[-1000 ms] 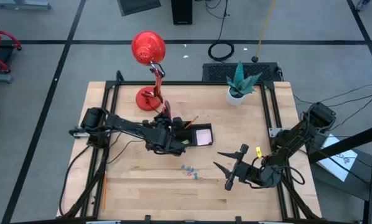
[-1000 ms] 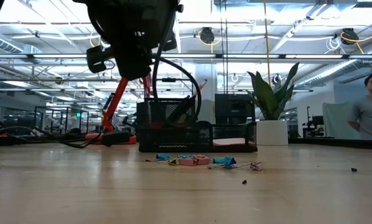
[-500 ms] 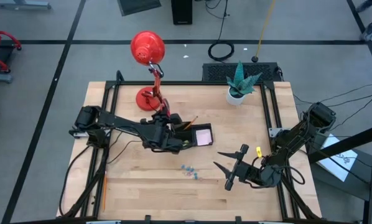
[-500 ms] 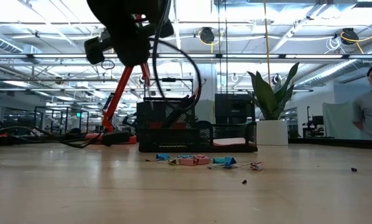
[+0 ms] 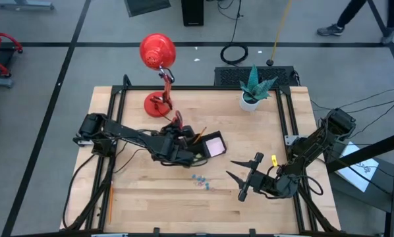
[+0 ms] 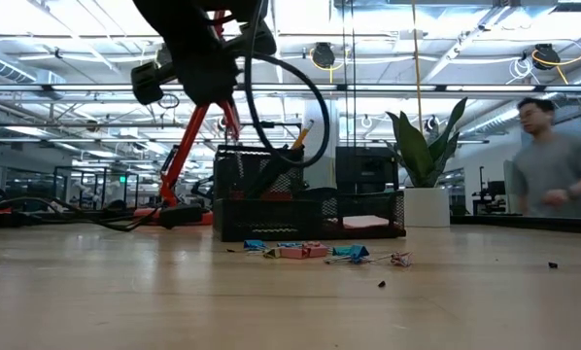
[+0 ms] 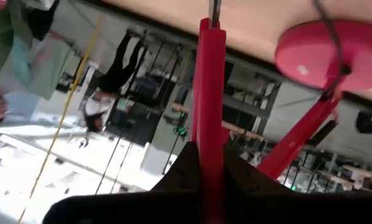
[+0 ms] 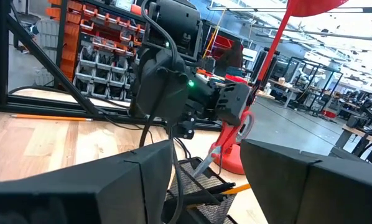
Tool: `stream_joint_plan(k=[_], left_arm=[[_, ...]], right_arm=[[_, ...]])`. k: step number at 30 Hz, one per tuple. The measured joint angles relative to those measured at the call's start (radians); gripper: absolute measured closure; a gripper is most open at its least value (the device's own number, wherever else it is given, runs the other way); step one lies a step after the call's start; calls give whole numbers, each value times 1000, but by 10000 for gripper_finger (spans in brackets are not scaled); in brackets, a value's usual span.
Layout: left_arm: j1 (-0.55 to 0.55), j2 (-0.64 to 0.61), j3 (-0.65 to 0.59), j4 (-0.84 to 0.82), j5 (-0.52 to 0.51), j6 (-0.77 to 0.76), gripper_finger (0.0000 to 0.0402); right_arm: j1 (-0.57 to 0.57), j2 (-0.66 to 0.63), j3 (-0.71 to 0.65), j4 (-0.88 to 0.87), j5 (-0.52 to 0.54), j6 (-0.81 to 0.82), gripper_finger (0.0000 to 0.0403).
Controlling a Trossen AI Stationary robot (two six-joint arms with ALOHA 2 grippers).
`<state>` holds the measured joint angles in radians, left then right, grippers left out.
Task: Pick and place office supplies into organizer
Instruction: Put the red scissors into the black desk organizer
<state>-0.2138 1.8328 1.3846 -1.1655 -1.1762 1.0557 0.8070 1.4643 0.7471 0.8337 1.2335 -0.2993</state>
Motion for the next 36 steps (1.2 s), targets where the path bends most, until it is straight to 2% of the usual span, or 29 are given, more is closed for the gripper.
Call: stream_joint_plan(k=[8,12,14,19,36], left_arm=[[-4,10,-11,18,-92,36,388],[-15,9,-91,96,-91,88,388],[-20,11,-137,83,-78,96,388],[-24,10,-219,90,-129,88,388],[-68,10,-227,122,-131,60,380]], right_arm=[[0,0,0,0,0,0,222],[0,0,0,2,-3,0,222],[0,0,0,4,-3,0,222],[0,0,0,4,-3,0,222],[0,0,0,4,-3,0,222]])
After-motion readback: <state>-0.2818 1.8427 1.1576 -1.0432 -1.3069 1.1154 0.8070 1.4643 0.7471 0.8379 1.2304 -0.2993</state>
